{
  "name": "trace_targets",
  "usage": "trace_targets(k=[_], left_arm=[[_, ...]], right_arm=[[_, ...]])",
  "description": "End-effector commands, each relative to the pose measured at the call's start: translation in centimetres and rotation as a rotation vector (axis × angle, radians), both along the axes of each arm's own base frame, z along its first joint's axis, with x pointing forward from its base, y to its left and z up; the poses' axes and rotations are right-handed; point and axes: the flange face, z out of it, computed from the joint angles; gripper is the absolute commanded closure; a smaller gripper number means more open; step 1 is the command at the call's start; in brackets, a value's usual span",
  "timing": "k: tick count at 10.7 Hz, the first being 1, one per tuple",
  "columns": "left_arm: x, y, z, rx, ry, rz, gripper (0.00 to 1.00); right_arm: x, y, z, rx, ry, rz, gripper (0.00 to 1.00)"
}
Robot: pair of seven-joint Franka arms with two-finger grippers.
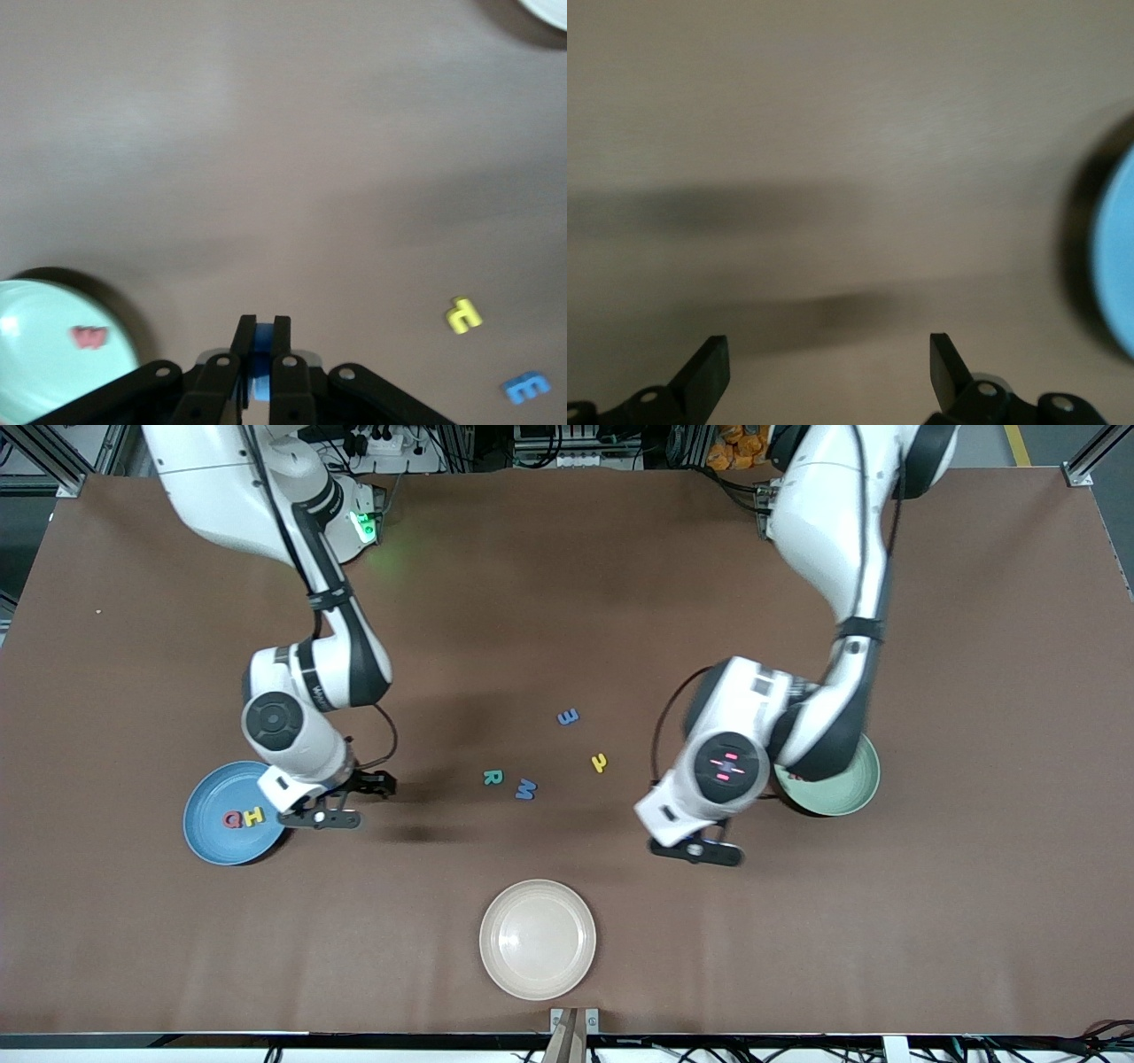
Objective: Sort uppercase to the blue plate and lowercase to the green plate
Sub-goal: 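Carry the blue letter to the green plate while the right gripper returns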
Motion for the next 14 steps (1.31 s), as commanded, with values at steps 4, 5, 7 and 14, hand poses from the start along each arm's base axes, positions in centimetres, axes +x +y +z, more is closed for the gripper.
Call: trace_targets(k=[4,5,7,14], left_arm=[[1.7,10.5,2.3,-0.017,0.085,-0.06,1.0],[2.0,12.5,2.3,-0.028,0.094,-0.076,1.0],[1.8,16.0,1.4,-0.062,0.139,-0.08,1.0],[-0.9,22.3,-6.1,-0.134,0.238,-0.029,1.0]], right_arm=[[-0.5,9.4,-1.5,0.022,-0.019,-0.098,0.0],[-1.1,10.8,-1.5,0.027,-0.019,-0.098,0.0],[-1.2,12.7,-0.9,0.091,-0.031,-0.114,0.0],[-3.4,17.7,-4.9,0.089,-0.031,-0.055,0.0]])
